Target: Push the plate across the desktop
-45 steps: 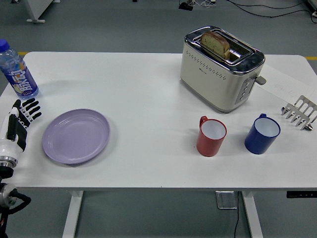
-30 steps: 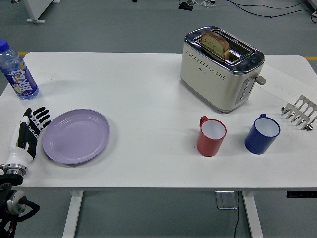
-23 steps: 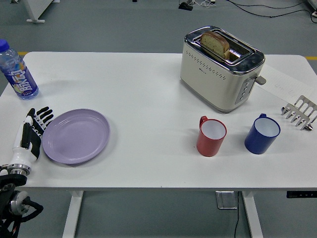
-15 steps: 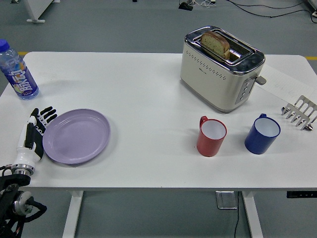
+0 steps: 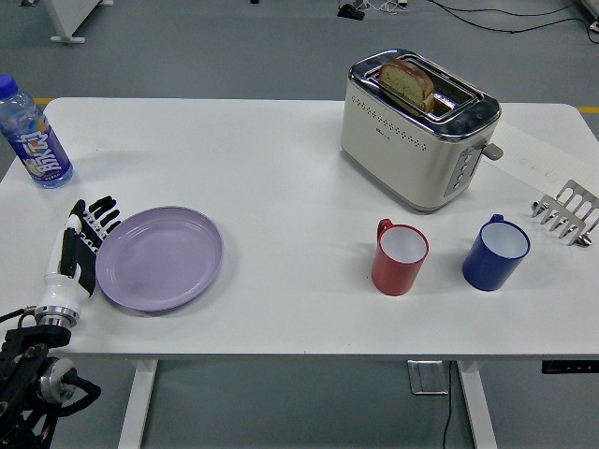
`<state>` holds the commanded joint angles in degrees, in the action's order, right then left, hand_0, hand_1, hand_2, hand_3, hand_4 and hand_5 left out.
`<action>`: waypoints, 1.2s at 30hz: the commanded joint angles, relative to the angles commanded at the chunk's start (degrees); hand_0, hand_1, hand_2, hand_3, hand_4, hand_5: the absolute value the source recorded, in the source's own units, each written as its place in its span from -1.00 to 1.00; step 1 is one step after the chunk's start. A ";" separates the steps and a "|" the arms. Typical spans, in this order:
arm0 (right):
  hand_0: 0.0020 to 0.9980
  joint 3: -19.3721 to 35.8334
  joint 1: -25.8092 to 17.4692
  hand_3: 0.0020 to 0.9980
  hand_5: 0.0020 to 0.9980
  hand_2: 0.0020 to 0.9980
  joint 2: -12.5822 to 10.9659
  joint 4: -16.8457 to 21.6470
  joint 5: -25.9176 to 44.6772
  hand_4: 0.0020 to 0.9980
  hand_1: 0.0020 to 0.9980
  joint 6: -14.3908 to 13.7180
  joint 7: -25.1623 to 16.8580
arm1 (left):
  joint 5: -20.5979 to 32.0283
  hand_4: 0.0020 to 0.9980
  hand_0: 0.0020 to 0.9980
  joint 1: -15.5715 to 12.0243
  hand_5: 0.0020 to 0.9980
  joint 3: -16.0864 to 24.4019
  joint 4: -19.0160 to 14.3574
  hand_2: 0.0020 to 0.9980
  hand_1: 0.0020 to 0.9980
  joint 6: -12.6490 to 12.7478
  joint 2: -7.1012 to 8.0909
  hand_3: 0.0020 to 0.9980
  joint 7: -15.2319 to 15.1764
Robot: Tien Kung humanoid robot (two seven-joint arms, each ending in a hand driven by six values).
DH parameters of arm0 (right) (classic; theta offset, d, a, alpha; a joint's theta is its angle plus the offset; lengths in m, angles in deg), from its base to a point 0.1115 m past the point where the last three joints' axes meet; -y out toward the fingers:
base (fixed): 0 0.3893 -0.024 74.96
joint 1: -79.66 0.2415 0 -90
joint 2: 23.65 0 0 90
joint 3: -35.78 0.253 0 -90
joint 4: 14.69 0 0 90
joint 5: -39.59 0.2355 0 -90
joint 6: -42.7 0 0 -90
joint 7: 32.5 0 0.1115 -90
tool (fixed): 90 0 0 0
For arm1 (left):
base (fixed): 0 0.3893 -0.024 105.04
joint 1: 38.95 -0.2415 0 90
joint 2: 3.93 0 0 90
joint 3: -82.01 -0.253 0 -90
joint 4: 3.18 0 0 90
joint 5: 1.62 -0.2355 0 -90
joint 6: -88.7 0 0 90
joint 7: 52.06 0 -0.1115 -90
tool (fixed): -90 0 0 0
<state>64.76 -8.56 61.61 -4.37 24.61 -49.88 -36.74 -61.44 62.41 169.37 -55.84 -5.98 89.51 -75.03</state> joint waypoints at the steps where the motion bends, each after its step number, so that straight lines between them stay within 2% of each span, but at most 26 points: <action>1: 0.38 -0.06 0.05 0.46 -0.35 0.60 -0.01 0.00 0.02 -0.28 0.41 0.00 -0.02 | 0.10 0.11 0.62 0.10 1.00 -0.22 0.00 0.68 0.71 0.03 -0.07 0.41 0.01; 15: 0.38 -0.76 0.25 0.46 -0.35 0.60 -0.12 0.00 0.38 -0.28 0.41 0.00 -0.14 | 1.11 0.09 0.60 0.12 1.00 -3.42 -0.18 0.68 0.71 0.41 -1.21 0.41 -0.07; 21: 0.39 -1.01 0.33 0.46 -0.35 0.60 -0.13 0.00 0.49 -0.28 0.41 0.00 -0.19 | 2.36 0.08 0.62 0.14 1.00 -6.02 -0.78 0.68 0.71 1.16 -1.95 0.41 -0.55; 30: 0.39 -1.01 0.37 0.46 -0.35 0.59 -0.24 0.00 0.34 -0.29 0.41 0.01 -0.23 | 3.45 0.08 0.62 0.17 1.00 -8.73 -1.95 0.68 0.71 1.66 -2.34 0.40 -0.96; 36: 0.39 -0.50 0.40 0.45 -0.35 0.59 -0.31 0.00 -0.23 -0.28 0.41 -0.03 -0.16 | 4.49 0.08 0.61 0.07 1.00 -11.61 -2.40 0.67 0.70 2.85 -2.46 0.40 -1.80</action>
<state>64.27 -8.16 61.30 -4.37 24.37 -49.91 -36.89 -56.95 62.47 157.76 -58.24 -3.13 87.06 -76.83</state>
